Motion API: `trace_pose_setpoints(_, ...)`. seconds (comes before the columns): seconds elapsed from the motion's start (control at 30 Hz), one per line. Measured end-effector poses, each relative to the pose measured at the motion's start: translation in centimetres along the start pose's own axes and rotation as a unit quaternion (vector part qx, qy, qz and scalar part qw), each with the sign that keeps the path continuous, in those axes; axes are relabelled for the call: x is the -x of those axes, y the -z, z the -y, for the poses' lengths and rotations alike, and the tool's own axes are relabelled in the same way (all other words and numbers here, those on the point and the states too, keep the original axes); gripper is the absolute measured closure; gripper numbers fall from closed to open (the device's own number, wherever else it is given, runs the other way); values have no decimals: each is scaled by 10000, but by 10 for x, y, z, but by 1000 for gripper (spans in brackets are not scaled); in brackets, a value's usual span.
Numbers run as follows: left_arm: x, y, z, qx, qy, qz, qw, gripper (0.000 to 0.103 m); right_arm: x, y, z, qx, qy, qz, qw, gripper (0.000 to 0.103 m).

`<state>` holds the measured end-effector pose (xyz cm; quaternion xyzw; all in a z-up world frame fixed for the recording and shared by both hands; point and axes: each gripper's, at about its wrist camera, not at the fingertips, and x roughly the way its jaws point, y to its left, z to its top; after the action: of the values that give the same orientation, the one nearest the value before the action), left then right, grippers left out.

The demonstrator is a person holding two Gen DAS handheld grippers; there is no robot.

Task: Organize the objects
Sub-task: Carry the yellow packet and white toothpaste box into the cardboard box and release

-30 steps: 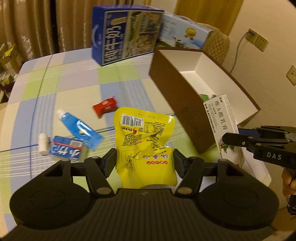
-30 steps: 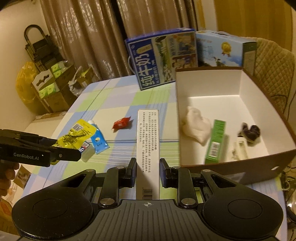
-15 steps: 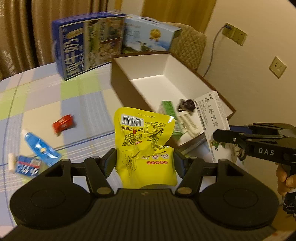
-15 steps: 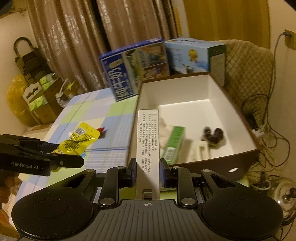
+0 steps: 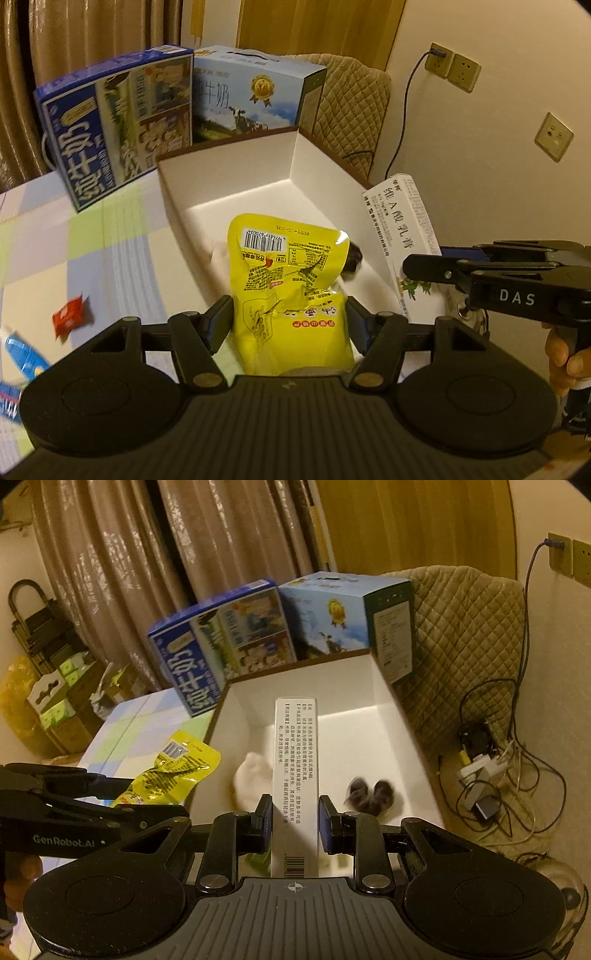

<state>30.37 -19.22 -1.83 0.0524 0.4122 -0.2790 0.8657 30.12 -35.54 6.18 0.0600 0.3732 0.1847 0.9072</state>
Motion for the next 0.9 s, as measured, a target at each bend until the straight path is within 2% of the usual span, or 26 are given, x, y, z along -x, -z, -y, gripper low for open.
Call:
trace_pose_setpoints(0.23, -48, -34, 3, 45, -181, -112, 9998, 43, -40, -30, 23, -87, 25, -112, 9999, 81)
trace_pose_setpoints(0.5, -108, -71, -6, 37, -409, -381, 9984, 43, -98, -51, 46, -205, 225, -446, 9985, 81)
trace_pose_setpoints(0.9, -183, -92, -26, 97, -508, -866, 9949, 40, -152, -64, 68, -325, 461, -779, 9954, 81)
